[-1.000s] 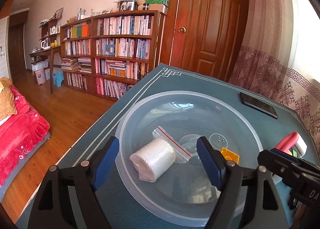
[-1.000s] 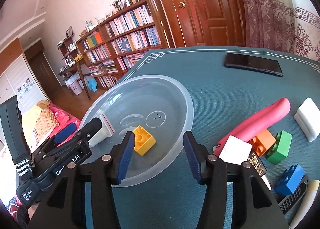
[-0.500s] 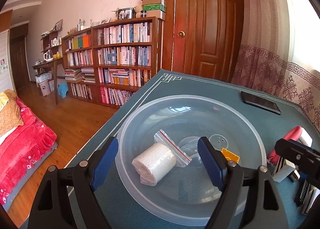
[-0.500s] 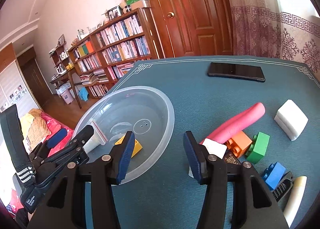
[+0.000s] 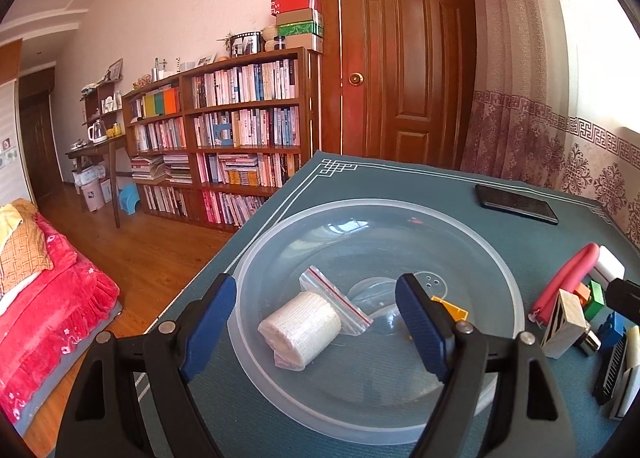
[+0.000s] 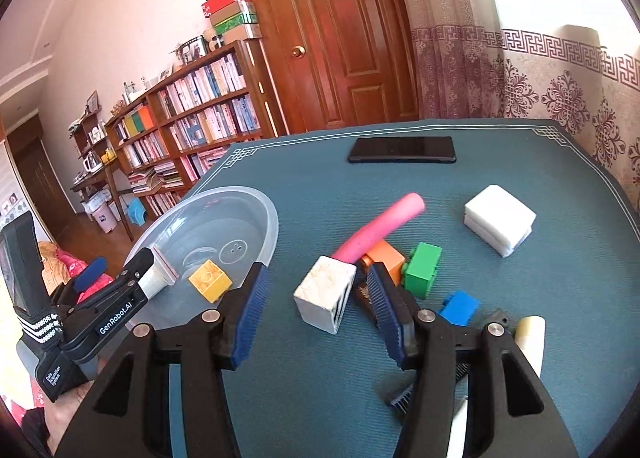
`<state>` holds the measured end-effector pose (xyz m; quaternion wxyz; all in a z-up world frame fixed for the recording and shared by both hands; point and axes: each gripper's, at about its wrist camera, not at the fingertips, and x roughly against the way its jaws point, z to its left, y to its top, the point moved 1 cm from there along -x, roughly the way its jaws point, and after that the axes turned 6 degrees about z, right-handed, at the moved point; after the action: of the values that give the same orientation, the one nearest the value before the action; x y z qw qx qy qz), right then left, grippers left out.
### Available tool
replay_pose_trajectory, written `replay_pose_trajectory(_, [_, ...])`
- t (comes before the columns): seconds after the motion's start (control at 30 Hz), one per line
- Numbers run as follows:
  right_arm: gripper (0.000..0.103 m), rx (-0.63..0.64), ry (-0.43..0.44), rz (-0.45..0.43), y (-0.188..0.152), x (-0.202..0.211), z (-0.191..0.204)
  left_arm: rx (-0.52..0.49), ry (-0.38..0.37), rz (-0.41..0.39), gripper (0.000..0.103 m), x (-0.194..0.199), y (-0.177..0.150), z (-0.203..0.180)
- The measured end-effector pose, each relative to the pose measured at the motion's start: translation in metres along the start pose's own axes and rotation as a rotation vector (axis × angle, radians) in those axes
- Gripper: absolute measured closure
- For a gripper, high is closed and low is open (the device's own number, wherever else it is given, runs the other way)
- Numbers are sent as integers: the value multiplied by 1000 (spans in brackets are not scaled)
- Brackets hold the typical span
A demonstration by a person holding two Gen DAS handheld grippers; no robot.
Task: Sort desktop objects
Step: 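Move the right tool to the white foam block and grasp it, then grasp the white stone cube with the left tool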
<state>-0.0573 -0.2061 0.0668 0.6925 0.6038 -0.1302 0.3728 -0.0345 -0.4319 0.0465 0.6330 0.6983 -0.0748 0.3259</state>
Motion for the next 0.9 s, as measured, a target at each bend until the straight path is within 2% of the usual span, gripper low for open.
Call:
replay_pose_trajectory(0.2, [47, -46, -69, -41, -13, 23, -27, -44, -12, -23, 18, 10, -2, -14])
replay_pose_trajectory(0.3, [47, -67, -91, -57, -18, 33, -38, -51, -41, -30, 18, 17, -4, -22])
replay_pose_trajectory(0.6, [47, -97, -162, -28, -54, 49, -71, -85, -109, -47, 18, 42, -10, -53])
replay_pose_trajectory(0.77, [47, -157, -163, -29, -61, 59, -91, -112, -166, -15, 18, 50, -18, -75])
replay_pose_trajectory(0.9, [47, -183, -158, -34, -63, 61, -95, -127, -245, 39, 18, 51, -25, -92])
